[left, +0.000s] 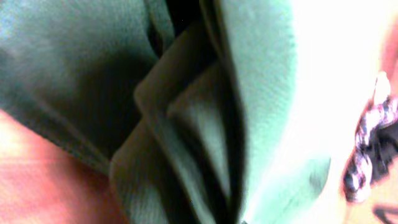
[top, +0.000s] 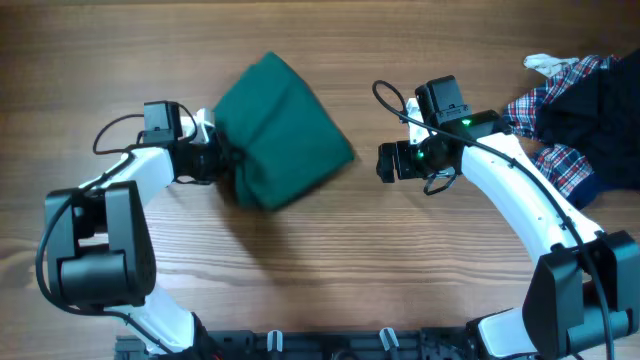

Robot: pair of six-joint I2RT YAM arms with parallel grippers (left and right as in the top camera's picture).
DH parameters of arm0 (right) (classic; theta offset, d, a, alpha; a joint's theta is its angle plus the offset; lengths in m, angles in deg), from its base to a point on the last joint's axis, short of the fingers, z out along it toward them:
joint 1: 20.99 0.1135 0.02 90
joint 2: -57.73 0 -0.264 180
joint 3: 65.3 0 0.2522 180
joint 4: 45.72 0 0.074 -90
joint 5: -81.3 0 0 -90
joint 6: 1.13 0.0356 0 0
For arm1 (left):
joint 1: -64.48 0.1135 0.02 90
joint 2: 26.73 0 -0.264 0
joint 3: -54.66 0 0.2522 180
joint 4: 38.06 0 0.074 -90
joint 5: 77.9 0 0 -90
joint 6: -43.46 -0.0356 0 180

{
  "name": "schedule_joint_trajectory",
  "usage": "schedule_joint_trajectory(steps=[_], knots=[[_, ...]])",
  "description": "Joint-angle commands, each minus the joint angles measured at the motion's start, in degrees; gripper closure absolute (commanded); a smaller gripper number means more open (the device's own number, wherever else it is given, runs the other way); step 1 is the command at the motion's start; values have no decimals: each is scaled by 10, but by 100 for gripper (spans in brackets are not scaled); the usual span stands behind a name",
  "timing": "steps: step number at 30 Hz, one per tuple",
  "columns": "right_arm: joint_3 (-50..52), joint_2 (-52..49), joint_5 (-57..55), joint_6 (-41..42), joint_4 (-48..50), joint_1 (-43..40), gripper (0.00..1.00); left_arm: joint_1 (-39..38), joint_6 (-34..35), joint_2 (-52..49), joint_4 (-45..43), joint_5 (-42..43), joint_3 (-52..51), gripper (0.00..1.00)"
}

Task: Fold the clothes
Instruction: 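Release the right gripper and lift the bag with the left gripper, then carry the folded green bag to the table's upper-left corner with left gripper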

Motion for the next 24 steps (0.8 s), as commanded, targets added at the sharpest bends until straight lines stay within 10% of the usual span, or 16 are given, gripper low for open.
schedule_joint_trajectory(steps=[1,10,24], knots=[[4,4,-4,-10,2,2,0,34,52,-5,-73,-89,9,96],[4,4,-4,-7,-15,2,0,137,223,-5,-204,-253,9,96],[4,4,-4,4,-33,2,0,183,203,-92,-231,-141,132,96]])
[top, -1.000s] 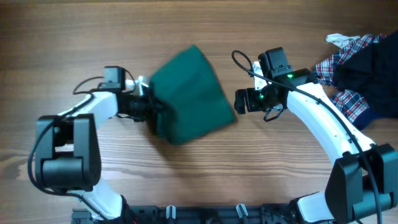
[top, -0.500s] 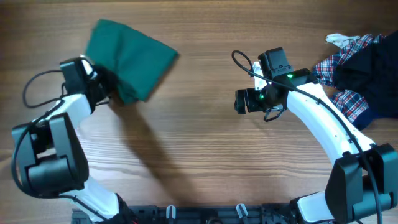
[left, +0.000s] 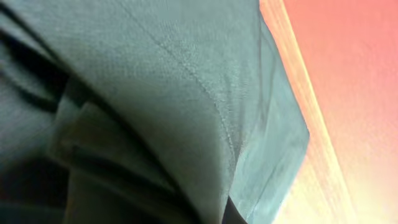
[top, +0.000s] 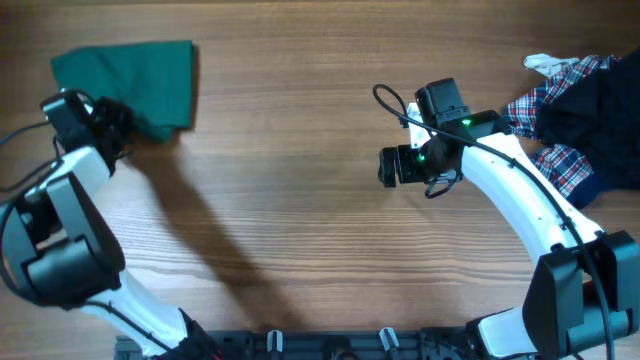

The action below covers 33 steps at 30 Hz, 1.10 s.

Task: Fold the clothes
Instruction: 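Carry the folded green bag to the table's upper-left corner with left gripper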

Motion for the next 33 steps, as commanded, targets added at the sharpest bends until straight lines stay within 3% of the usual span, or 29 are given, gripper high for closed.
schedule_joint_trajectory(steps=[1,15,22,30,33], knots=[[4,4,-4,3,-7,2,0,-8,3,-50,2,62,72,96],[4,4,-4,3,-10,2,0,-26,-109,-144,66,93,160,96],[4,4,-4,-9,-10,2,0,-17,-204,-144,191,86,166,96],[4,4,-4,-9,-6,2,0,6,-198,-144,180,82,166,96],[4,4,-4,-8,-9,2,0,-3,-128,-144,146,43,166,96]])
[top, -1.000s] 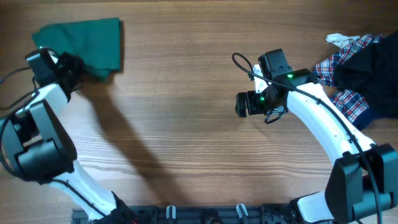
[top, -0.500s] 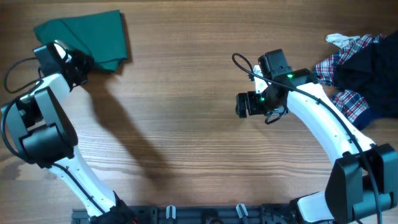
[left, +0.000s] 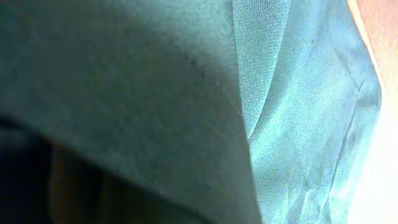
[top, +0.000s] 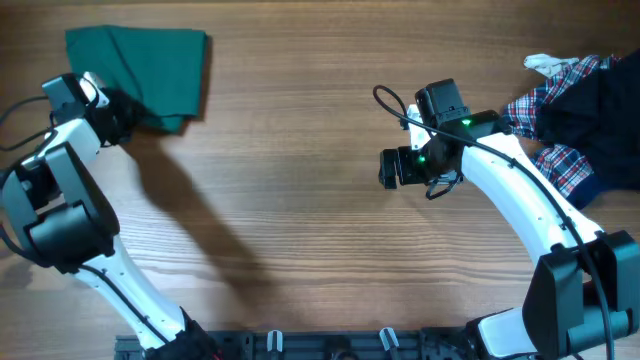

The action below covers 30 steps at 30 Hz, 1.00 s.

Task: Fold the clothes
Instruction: 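Carry the folded green bag to the table's upper-left corner with left gripper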

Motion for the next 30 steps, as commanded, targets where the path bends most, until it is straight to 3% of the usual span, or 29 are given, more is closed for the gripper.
schedule_joint_trajectory(steps=[1,5,20,30], knots=[[4,4,-4,-8,-2,2,0,-9,71,-13,-45,-47,-4,96],[4,4,-4,-7,-4,2,0,-10,128,-13,-85,-49,-4,96],[4,4,-4,4,-20,2,0,-46,145,-14,-108,-100,29,96],[4,4,-4,4,-22,2,0,-54,140,-28,-69,-100,70,96]])
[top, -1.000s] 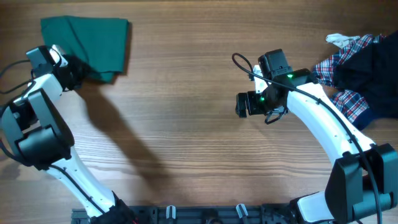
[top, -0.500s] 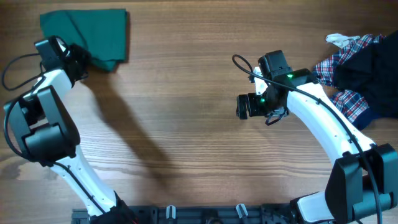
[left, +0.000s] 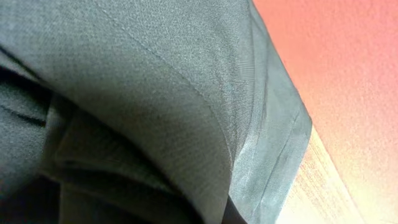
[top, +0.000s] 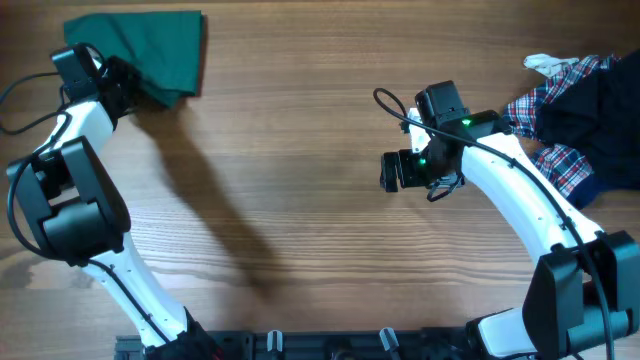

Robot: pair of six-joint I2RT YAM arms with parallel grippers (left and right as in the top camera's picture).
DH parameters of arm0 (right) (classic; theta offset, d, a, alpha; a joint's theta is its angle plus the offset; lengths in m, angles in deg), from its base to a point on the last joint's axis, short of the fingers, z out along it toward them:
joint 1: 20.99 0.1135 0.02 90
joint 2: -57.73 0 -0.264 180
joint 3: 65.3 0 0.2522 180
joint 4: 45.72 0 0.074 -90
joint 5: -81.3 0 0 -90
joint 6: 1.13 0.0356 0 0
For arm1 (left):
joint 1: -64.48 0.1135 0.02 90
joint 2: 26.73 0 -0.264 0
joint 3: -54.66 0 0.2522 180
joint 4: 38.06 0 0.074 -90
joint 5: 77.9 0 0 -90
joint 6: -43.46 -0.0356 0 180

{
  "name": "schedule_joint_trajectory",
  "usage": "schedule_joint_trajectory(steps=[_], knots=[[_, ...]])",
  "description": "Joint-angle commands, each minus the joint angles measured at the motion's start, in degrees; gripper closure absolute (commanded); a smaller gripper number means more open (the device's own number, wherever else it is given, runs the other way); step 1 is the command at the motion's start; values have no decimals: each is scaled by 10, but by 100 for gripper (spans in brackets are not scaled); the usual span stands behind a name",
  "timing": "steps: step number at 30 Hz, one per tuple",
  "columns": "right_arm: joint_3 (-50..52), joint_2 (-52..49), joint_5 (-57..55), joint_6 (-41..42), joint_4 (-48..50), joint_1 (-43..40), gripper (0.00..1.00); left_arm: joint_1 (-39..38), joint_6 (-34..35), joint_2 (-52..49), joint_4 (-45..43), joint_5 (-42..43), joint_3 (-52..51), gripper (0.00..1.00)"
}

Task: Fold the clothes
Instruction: 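Carry the folded green bag to the table's upper-left corner with left gripper, then lower the bag, open the left gripper and press it flat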

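Note:
A folded green cloth (top: 150, 45) lies at the far left corner of the wooden table (top: 300, 250). My left gripper (top: 122, 82) sits at the cloth's near left edge and appears shut on it; the fingers are hidden in the fabric. The left wrist view is filled with folds of the green cloth (left: 155, 93), with a strip of table at its right. My right gripper (top: 388, 171) hovers open over the table's middle right, holding nothing.
A heap of unfolded clothes lies at the right edge: a red-and-blue plaid shirt (top: 545, 105) under a dark garment (top: 600, 100), with a white piece (top: 545, 62) at the far side. Cables trail from both arms.
The left gripper and the green cloth have shifted slightly toward the far edge of the table. The right arm has stayed where it was.
The green cloth lay folded left of centre with my left gripper at its left edge. Then cloth and gripper were at the far left corner, where they stayed with small shifts. The right gripper has hovered open at middle right throughout.

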Motion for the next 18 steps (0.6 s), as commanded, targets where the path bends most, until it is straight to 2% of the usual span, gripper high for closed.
schedule_joint_trajectory(steps=[1,2,5,6,7,8,10,14,18], knots=[[4,4,-4,3,-2,2,0,-3,-1,-27,8,-9,12,93],[4,4,-4,3,-2,2,0,-3,-3,-31,12,-9,12,87],[4,4,-4,3,-2,2,0,-3,-31,-36,24,1,12,75],[4,4,-4,3,-1,2,0,-2,-31,-35,27,3,12,64],[4,4,-4,3,-1,2,0,-2,-36,-35,30,10,12,42],[4,4,-4,3,0,2,0,-2,-59,-35,30,28,12,28],[4,4,-4,3,1,2,0,-2,-79,-33,40,45,12,3],[4,4,-4,3,1,2,0,-2,-109,3,84,44,12,1],[4,4,-4,3,9,2,0,-2,-123,83,172,38,12,1]])
